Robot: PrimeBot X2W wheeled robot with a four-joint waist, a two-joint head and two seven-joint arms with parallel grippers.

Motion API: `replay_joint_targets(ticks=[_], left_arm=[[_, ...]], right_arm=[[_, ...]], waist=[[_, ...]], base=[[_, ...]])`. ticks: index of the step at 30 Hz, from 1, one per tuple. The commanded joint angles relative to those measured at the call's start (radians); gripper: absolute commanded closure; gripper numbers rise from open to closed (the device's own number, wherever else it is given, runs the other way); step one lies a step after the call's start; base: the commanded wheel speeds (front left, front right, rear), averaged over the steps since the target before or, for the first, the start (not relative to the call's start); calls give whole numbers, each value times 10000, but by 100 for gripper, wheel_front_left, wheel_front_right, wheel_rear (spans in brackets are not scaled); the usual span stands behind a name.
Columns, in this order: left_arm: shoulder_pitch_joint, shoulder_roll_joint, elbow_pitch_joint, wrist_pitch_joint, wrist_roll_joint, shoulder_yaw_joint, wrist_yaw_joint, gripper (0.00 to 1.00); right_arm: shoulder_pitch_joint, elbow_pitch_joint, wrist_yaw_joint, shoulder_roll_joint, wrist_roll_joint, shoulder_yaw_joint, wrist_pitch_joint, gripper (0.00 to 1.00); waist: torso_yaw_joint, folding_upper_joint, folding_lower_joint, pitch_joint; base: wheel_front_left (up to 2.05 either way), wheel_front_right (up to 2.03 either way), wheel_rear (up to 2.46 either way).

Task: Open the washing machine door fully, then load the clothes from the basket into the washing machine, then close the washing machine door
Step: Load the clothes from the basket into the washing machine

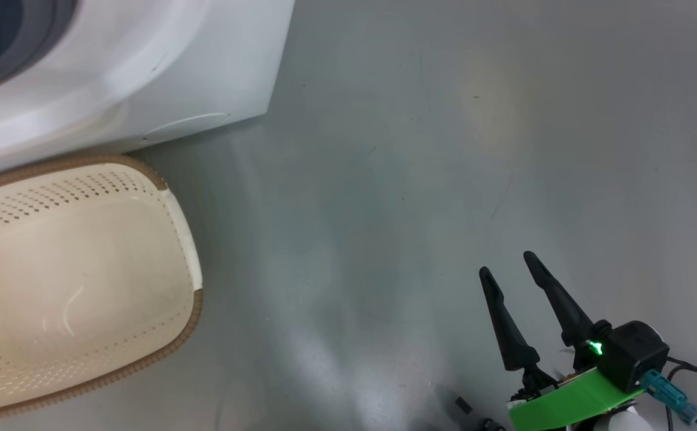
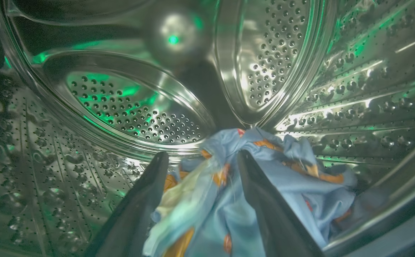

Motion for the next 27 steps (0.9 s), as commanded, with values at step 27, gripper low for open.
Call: replay_joint_targets(ticks=[27], left_arm=[[2289,-1353,122,-53,-1596,1126,316,0]], right_arm=[[8,730,27,-231,180,400,-48,0]], waist=[[1019,0,0,-2167]], base=[[0,0,0]])
